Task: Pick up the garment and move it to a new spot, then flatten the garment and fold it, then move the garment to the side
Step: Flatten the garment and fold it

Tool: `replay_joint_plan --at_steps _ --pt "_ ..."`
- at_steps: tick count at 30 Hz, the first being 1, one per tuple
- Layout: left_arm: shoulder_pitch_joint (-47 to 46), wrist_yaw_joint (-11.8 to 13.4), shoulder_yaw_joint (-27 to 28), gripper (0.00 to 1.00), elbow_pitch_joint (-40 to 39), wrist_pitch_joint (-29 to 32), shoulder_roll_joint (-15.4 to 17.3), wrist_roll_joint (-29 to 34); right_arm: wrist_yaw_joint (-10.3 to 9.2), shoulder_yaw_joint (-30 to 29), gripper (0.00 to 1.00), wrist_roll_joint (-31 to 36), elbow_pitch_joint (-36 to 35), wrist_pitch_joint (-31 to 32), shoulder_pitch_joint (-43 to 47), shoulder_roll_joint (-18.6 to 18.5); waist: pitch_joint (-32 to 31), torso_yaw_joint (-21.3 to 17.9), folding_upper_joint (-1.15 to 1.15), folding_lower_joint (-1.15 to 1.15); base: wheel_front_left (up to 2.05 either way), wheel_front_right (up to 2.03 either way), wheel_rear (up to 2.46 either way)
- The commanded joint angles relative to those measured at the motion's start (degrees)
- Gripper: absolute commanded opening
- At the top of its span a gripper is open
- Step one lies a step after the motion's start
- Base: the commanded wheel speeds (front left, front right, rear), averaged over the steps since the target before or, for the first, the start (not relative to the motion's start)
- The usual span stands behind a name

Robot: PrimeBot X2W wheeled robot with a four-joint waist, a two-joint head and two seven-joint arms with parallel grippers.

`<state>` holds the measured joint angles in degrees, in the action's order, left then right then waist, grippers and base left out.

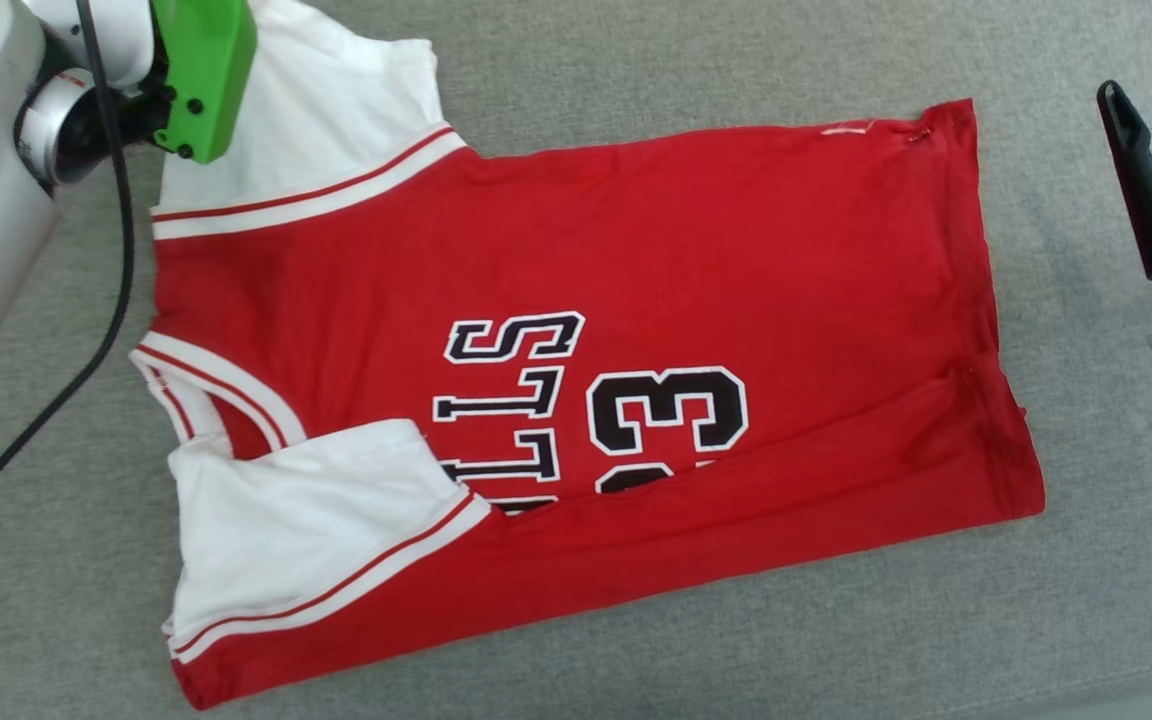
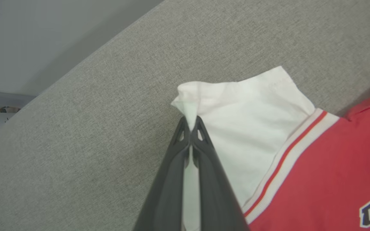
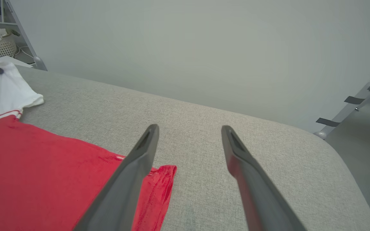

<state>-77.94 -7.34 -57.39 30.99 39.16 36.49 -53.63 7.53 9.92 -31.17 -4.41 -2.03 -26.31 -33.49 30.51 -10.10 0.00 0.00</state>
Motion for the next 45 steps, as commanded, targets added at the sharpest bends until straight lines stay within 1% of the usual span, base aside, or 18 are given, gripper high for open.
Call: replay_joint_plan --at_steps 1,4,8,11,12,14,16,22,26,30,31,32,36,40,45 --pt "1.34 -0.13 -0.42 0.00 -1.06 -1.51 0.44 -0.68 -0.04 1.41 1.00 -1.76 0.46 3.17 -1.81 -1.55 -3.28 2.79 0.00 0.00 0.00 0.00 0.00" --pt "2.38 -0.13 -1.47 0.00 -3.69 -4.24 1.07 -0.47 -0.04 5.11 1.00 -5.83 1.65 11.87 -5.08 -5.90 -4.68 4.04 0.00 0.00 0.00 0.00 0.00" --pt "3.94 -0.13 -2.63 0.00 -7.32 -7.44 1.68 -0.01 -0.04 10.70 1.00 -12.70 4.96 25.17 -10.52 -10.96 -5.49 5.71 0.00 0.00 0.00 0.00 0.00" --pt "4.94 -0.14 -3.06 0.00 -9.40 -9.15 1.54 0.30 -0.04 14.57 1.00 -16.50 8.03 33.71 -14.00 -12.87 -5.32 6.86 0.00 0.00 0.00 0.00 0.00" --pt "5.56 0.03 -3.34 0.00 -11.25 -10.38 1.13 0.78 -0.04 17.62 1.00 -18.25 11.56 39.86 -17.62 -13.25 -4.55 8.04 0.00 0.00 0.00 0.00 0.00" --pt "5.62 0.26 -3.50 0.00 -12.24 -10.98 0.90 1.28 -0.04 19.44 1.00 -17.76 14.24 41.84 -19.71 -12.81 -3.89 8.74 0.00 0.00 0.00 0.00 0.00" --pt "5.47 0.45 -3.70 0.00 -13.15 -11.43 0.78 1.94 -0.04 20.60 1.00 -17.61 17.19 42.59 -21.59 -11.59 -3.14 9.37 0.00 0.00 0.00 0.00 0.00" --pt "4.43 0.90 -3.88 0.00 -15.25 -12.14 0.39 3.26 -0.04 23.89 1.00 -16.07 25.03 41.12 -25.32 -8.41 -0.56 10.91 0.00 0.00 0.00 0.00 0.00" --pt "4.06 0.99 -3.86 0.00 -15.75 -12.72 0.40 3.71 -0.04 28.23 1.00 -15.33 28.62 40.31 -25.02 -7.41 0.60 11.28 0.00 0.00 0.00 0.00 0.00" --pt "4.50 0.91 -4.12 0.00 -15.34 -13.35 0.62 3.77 -0.04 32.32 1.00 -17.55 30.07 40.09 -24.03 -7.29 0.44 11.12 0.00 0.00 0.00 0.00 0.00" --pt "4.81 0.89 -4.18 0.00 -15.14 -13.54 0.67 3.62 -0.04 32.73 0.33 -18.08 30.17 39.38 -24.06 -7.37 0.10 10.99 0.00 0.00 0.00 0.00 0.00" --pt "5.14 0.87 -4.20 0.00 -14.93 -13.82 0.73 3.47 -0.04 33.04 0.00 -18.44 30.20 38.37 -24.20 -7.51 -0.32 10.85 0.00 0.00 0.00 0.00 0.00" --pt "6.70 0.78 -4.53 0.00 -13.95 -15.58 1.32 3.56 -0.04 33.37 0.00 -18.72 30.54 31.05 -25.04 -8.19 -3.48 10.36 0.00 0.00 0.00 0.00 0.00" --pt "9.94 0.82 -5.02 0.00 -14.40 -17.50 2.46 2.91 -0.04 33.81 0.00 -18.84 29.88 22.82 -24.03 -8.59 -7.75 9.93 0.00 0.00 0.00 0.00 0.00" --pt "14.71 2.56 -5.34 0.00 -17.63 -20.39 4.91 2.75 -0.04 33.49 0.00 -19.07 28.66 14.58 -20.36 -9.37 -12.22 9.89 0.00 0.00 0.00 0.00 0.00"
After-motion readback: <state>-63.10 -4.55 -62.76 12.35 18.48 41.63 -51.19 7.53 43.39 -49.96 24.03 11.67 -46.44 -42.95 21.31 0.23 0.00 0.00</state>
